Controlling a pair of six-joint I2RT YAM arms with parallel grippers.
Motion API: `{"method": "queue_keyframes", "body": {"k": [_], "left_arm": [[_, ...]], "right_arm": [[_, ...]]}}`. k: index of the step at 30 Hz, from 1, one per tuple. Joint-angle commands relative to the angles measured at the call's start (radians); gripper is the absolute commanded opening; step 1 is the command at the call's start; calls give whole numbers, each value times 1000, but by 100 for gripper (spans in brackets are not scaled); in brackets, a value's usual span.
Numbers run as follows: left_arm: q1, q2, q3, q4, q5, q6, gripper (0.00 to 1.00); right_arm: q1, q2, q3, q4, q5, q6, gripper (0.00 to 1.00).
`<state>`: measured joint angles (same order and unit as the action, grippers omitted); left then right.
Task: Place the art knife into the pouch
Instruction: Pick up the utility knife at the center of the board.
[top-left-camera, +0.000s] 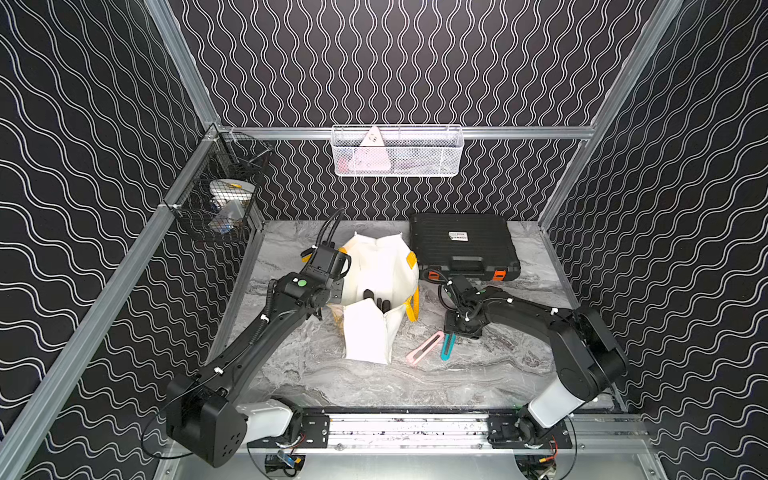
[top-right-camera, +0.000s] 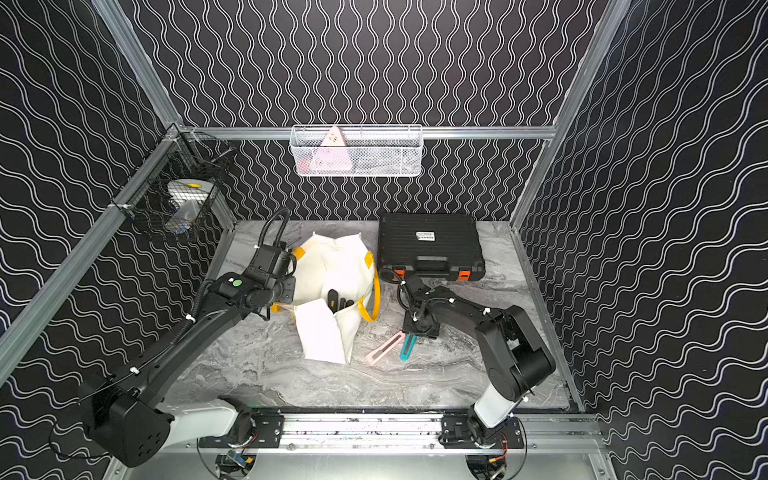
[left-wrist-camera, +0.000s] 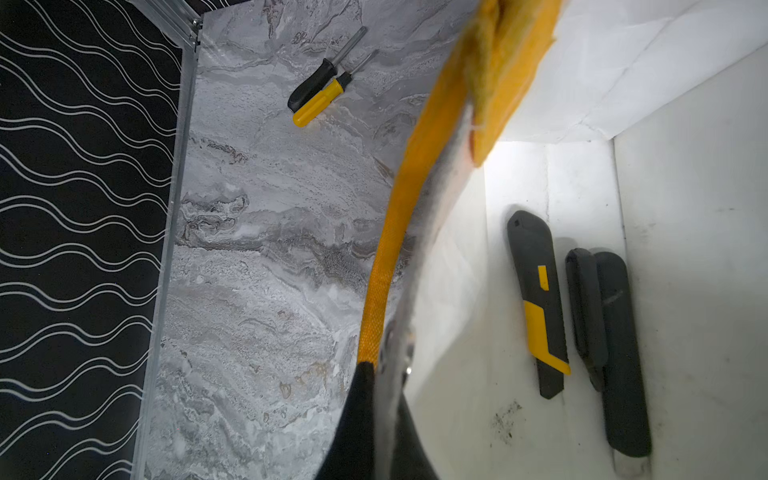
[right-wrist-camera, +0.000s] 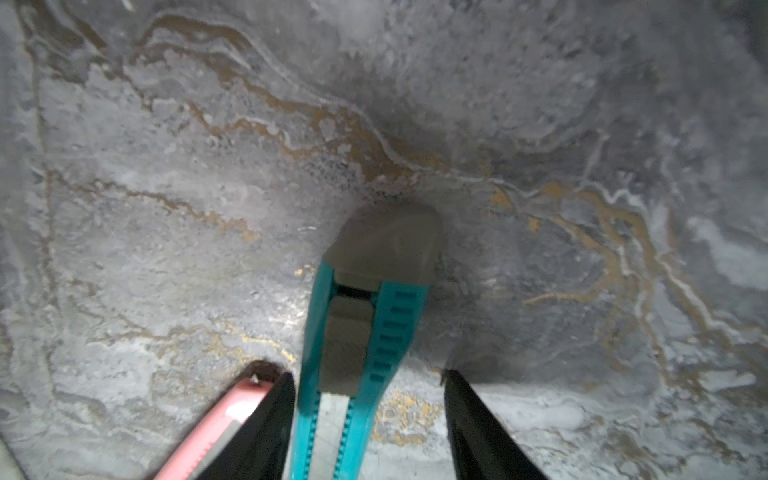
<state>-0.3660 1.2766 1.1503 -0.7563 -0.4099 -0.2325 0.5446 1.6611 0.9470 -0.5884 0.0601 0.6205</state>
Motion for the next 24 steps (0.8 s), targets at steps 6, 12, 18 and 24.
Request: {"method": "queue_keyframes", "body": {"k": [6,12,18,24], "left_arm": [[-2,-3,-1,21,2,15,0],[-2,-2,-1,20,1,16,0],[-4,-2,-1,22,3,17,0],[-4,2,-1,23,5,16,0]], "right_arm": [[22,45,19,8,24,19,54],[22,51,23,-1,45,17,45],[22,65,30,-4,44,9,40],[22,82,32,1,24,1,33]]}}
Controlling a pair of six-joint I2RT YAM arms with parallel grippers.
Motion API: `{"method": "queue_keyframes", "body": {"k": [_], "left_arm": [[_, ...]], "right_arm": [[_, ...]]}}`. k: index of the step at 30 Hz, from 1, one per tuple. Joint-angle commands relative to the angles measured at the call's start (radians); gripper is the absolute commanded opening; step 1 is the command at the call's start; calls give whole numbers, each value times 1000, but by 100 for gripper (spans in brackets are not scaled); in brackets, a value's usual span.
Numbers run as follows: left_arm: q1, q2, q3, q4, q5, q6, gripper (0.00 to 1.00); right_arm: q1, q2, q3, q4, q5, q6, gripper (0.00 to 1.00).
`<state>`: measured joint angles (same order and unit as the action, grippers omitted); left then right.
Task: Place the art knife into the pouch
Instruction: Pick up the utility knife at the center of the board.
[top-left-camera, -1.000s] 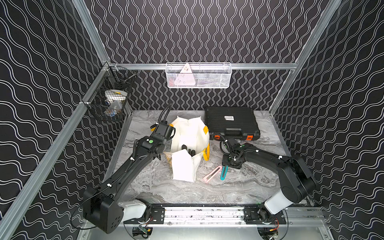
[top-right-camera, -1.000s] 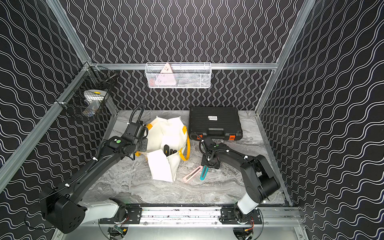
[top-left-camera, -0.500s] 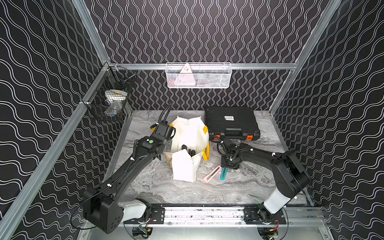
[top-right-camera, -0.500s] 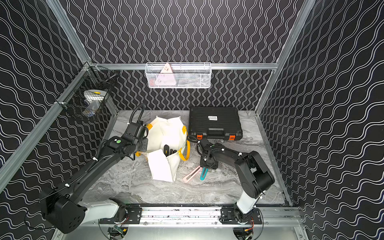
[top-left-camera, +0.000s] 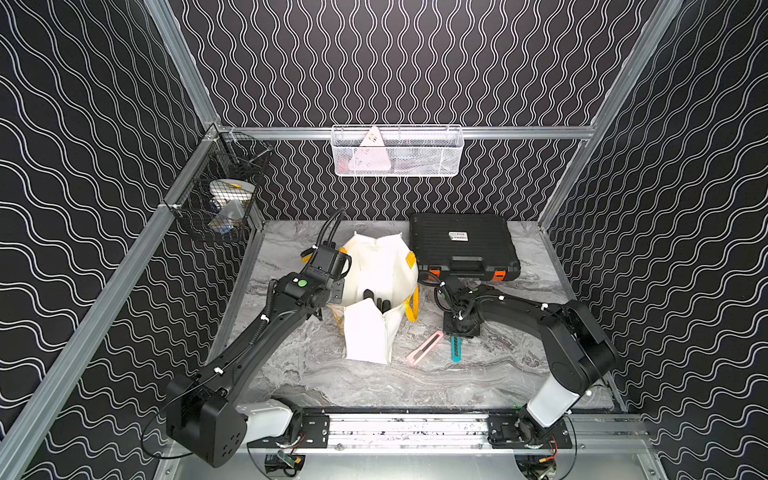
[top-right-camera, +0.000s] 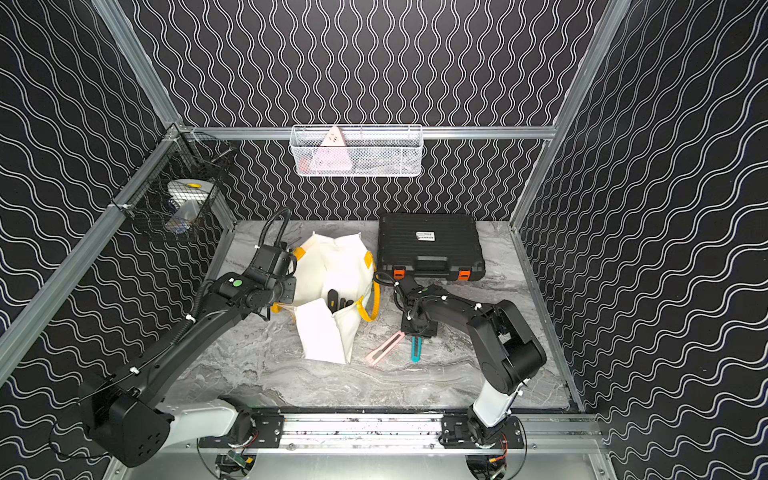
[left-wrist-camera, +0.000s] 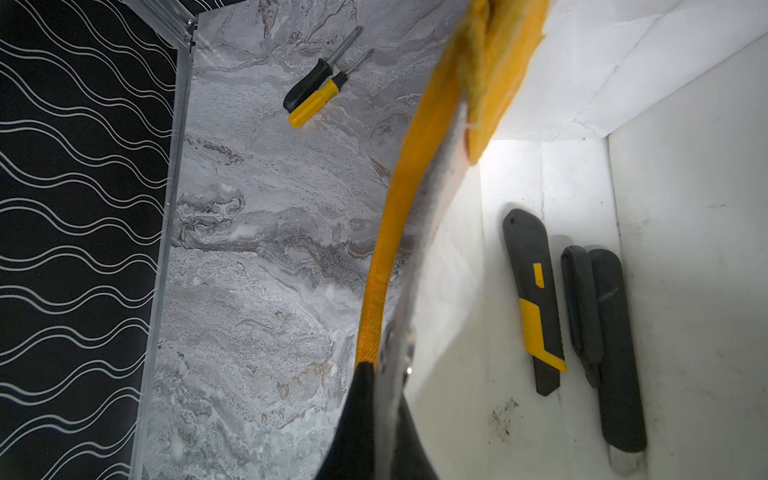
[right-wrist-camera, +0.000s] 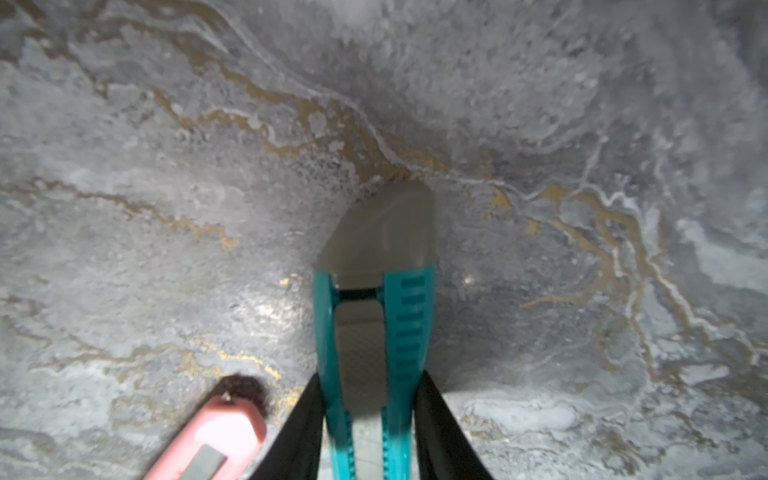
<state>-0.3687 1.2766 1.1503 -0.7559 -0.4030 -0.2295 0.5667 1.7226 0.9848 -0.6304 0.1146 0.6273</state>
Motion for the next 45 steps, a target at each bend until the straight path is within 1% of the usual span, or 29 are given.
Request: {"method": "queue_keyframes", "body": {"k": [1,5,8,22,23,28,31,38,45], "left_arm": [[-1,1,-1,22,-2,13,0],[-1,0,-1,22,-2,13,0],[-1,1,-1,22,-2,13,0],[-3,1,-1,22,3,13,0],[-3,2,-1,21,3,12,0],[-4,1,0,21,7,14,0],[-4,0,0,21,7,13,0],[-7,0,-1,21,10,13,0],[-10,-2,0,22,14,13,0]], "right_arm": [[0,21,-5,43,-32,-7,32],[1,17,10,31,-27,-15,29],[1,0,23,14,-14,-20,29],[-1,-182,140,-135,62,-20,30],[0,-196,179,-145,64,-19,30],[8,-247,277,-180,48,-18,30],[30,-252,364,-208,68,-23,30],[90,-218,608,-266,121,-50,30],[149,-126,850,-313,143,-70,30]]}}
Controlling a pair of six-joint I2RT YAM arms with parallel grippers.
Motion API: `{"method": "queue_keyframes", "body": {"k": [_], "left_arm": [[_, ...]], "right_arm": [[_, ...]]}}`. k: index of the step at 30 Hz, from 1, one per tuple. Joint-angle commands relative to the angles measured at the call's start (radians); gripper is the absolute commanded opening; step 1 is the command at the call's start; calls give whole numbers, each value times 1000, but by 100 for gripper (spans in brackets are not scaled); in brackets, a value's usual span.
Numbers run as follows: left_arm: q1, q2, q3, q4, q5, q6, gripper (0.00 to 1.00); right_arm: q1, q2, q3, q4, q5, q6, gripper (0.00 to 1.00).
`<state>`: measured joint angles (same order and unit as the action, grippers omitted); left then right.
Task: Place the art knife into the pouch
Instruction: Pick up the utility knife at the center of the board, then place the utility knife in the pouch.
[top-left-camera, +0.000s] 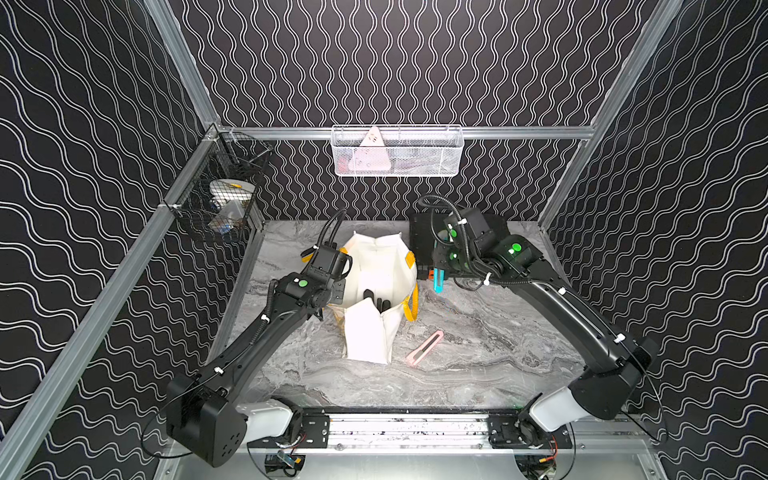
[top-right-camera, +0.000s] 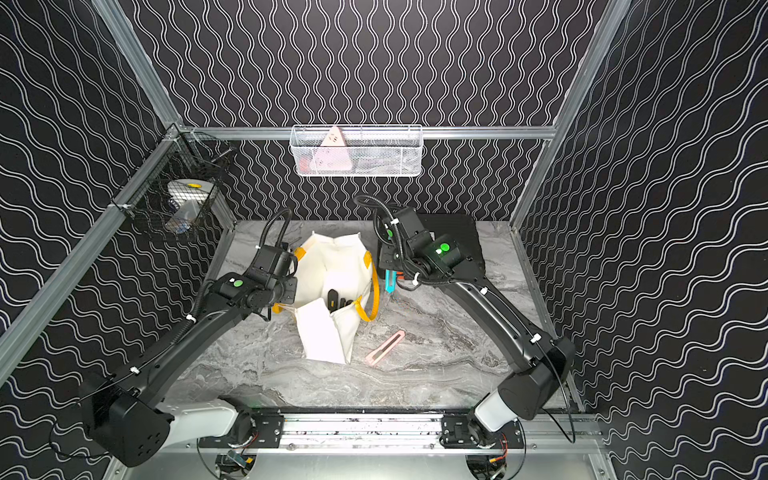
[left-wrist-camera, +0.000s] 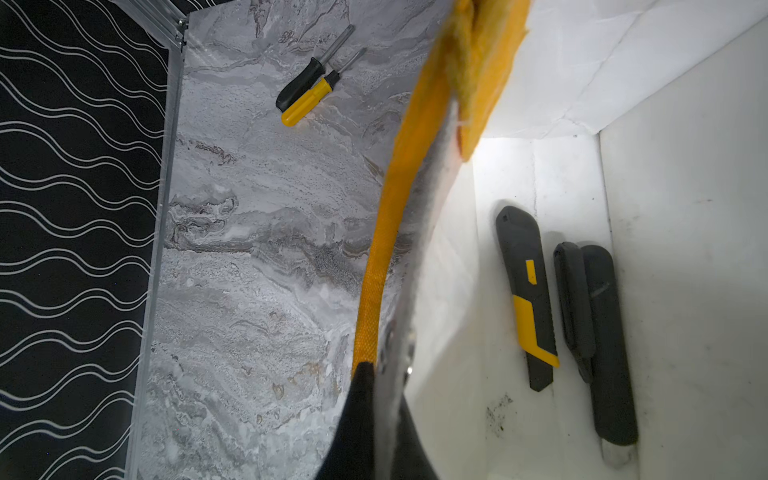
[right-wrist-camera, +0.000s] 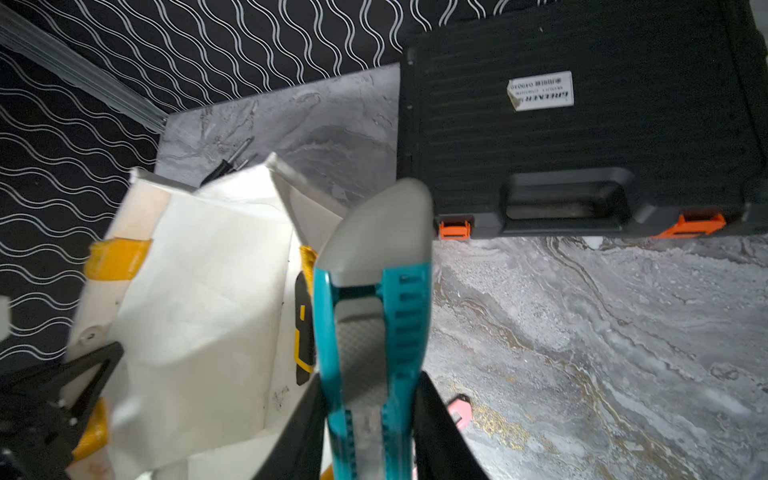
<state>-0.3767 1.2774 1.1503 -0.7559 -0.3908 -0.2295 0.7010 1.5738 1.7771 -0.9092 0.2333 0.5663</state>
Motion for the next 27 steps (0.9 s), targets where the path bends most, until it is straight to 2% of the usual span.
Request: {"method": "queue_keyframes", "body": {"k": [1,7,11,27], "left_arm": [[-2,-4,0,22,2,13,0],[-2,-5,1,21,1,13,0],[-4,-5,1,20,1,13,0],[-13,-2,-1,21,0,15,0]], "right_arm": [[26,39,91,-32,27,-12,30],[69,168,277,-26,-21,-32,31],[93,261,335,-12,-71,-26,30],[156,488,221,166,-292,-12,30]]}}
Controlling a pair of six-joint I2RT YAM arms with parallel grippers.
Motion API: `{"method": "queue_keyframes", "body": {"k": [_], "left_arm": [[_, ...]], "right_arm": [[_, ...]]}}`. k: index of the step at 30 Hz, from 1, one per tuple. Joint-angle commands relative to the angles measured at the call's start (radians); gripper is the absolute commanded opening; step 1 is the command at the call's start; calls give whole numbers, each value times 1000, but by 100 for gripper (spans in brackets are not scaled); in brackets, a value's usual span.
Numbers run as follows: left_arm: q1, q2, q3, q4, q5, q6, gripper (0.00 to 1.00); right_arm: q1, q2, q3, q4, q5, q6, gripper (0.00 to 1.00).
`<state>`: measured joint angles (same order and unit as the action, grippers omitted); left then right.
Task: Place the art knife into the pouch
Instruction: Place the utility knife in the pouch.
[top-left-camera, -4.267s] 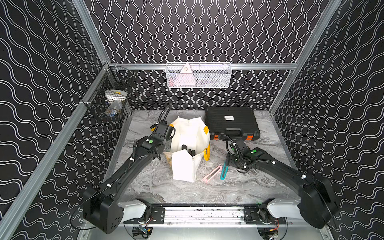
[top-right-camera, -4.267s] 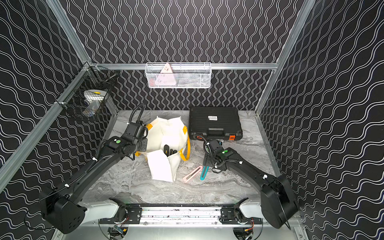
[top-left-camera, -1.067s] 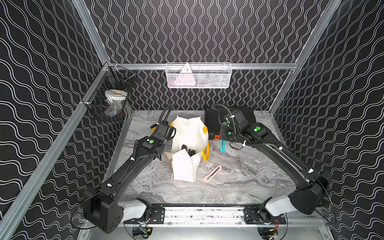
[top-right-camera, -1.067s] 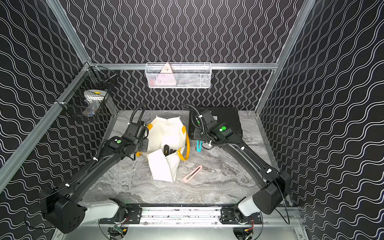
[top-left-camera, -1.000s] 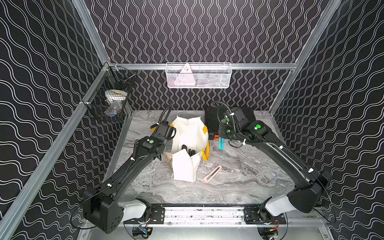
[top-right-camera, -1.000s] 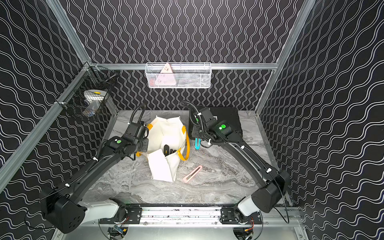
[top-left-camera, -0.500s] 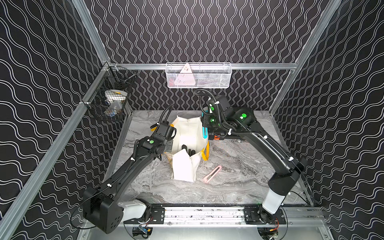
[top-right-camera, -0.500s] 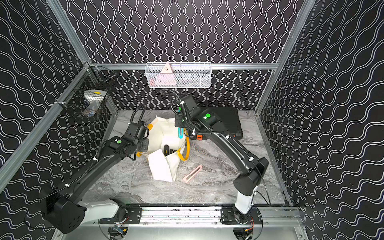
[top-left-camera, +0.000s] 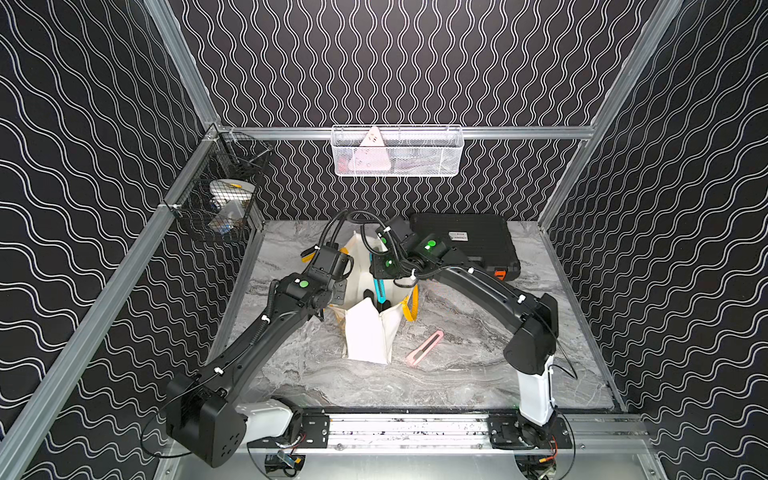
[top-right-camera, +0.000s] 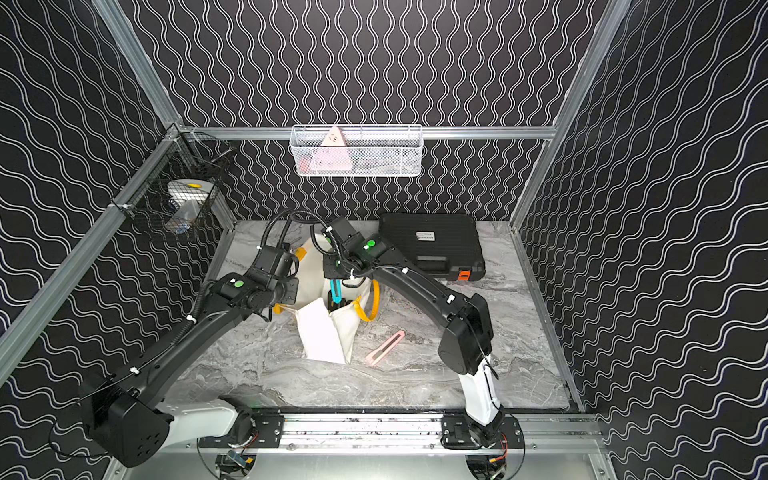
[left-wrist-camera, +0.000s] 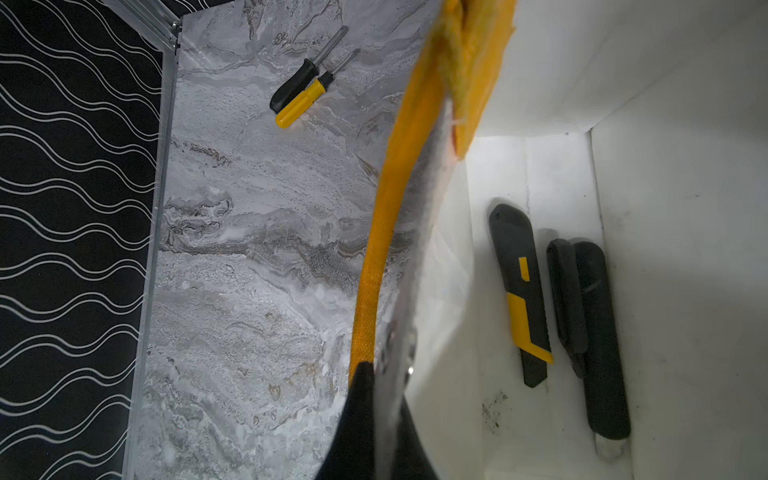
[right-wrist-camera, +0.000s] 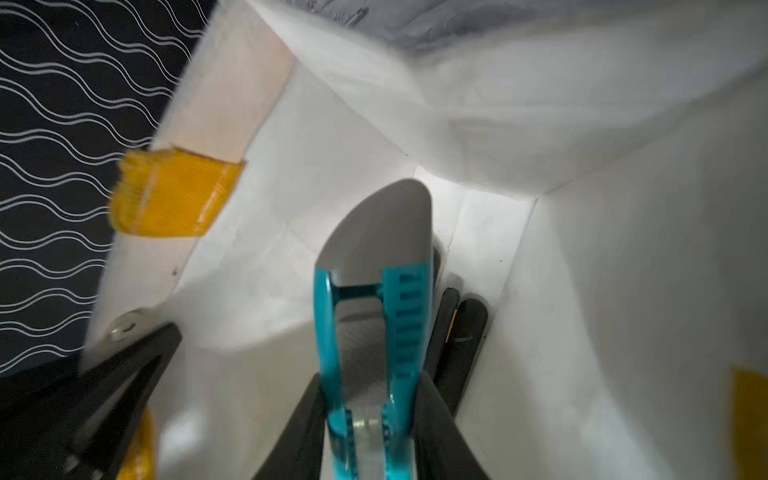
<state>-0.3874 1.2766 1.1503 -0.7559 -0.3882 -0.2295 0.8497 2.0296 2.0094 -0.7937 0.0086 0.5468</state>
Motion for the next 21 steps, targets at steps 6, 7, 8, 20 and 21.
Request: {"method": "queue_keyframes", "body": {"k": [6,7,8,20,21], "left_arm": [[-4,2,-2,22,-2,15,0],[-4,2,-2,21,-2,15,0],[-4,2,-1,22,-2,15,0],[-5,4,-1,22,-5,15,0],[-5,4,-1,23,-5,15,0]], "right_arm": [[9,98,-61,79,-119,2,30],[9,103,-72,85,-126,5,30],[10,107,-85,94,-135,7,30],[12,162,-152,129,-169,9,29],[11,166,-157,131,-171,10,29]]}}
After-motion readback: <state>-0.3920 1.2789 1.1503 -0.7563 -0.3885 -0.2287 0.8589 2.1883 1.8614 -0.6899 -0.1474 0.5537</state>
